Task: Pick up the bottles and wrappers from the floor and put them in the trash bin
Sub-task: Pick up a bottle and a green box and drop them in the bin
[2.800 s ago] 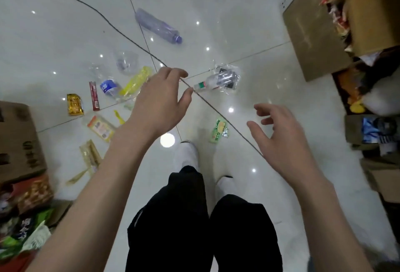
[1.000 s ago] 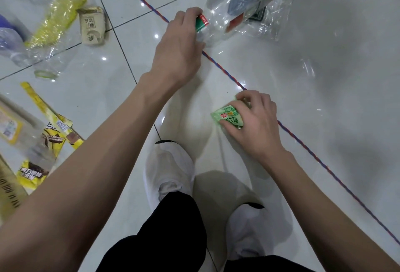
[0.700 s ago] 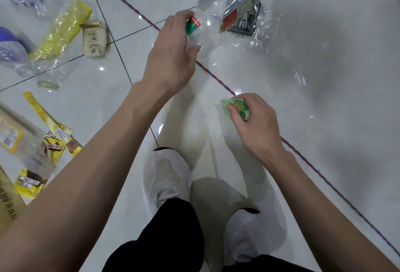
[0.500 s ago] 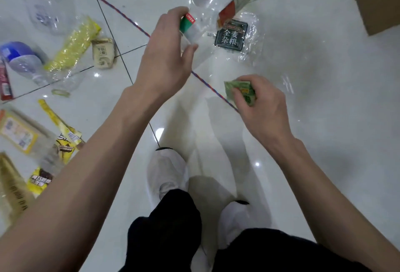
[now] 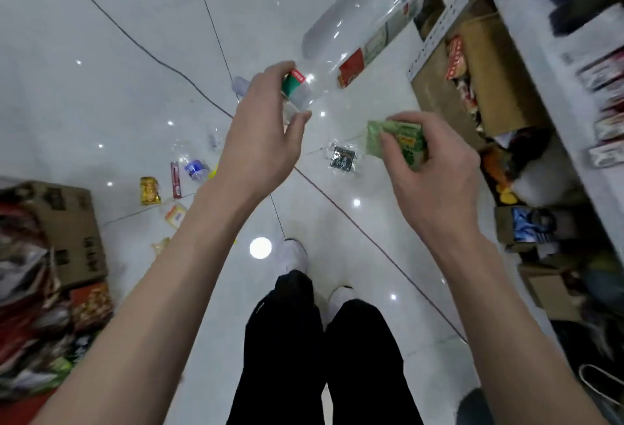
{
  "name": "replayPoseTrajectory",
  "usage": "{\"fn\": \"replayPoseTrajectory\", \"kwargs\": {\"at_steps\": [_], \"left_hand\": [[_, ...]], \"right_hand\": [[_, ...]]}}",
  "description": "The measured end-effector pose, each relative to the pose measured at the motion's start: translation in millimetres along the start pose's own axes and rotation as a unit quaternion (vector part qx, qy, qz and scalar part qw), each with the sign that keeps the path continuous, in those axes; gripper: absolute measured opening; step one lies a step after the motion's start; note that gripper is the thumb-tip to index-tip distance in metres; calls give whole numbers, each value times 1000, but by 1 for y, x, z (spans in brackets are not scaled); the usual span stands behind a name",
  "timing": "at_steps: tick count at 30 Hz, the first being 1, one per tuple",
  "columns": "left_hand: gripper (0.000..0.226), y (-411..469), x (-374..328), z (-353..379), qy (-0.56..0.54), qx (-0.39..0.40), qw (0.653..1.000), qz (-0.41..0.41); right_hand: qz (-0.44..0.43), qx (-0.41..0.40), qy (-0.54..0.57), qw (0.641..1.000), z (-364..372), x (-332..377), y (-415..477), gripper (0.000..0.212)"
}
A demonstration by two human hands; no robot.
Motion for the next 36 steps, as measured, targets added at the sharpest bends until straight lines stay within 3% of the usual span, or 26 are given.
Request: {"fn": "replayPoseTrajectory", "kwargs": {"at_steps": [7,14,25,36], "left_hand": [[51,-61,-167,-146,4,-47,999,2],[52,-144,-281,-224,5,-98,995,16],[50,-258,-324,-268,1,-138,990,33],[52,-373,-328,-220,-29,-60,994,86]], "right_hand": [[-34,-38,28,998,-161,159,-5,16],[-46,-40,91,994,-266,251,-39,17],[-89,-55,74,992,-302,317,-140,15],[-19,-150,27,988,-300,326,-316,14]]}}
Point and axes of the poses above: each hand's wrist, its own y-axis towards the middle knuckle, its own z-axis out of the palm, x = y × z, the point moved 10 cm from there along y, towards the middle knuckle, and after that the axes turned 14 degrees about x, right-handed, at the moved point
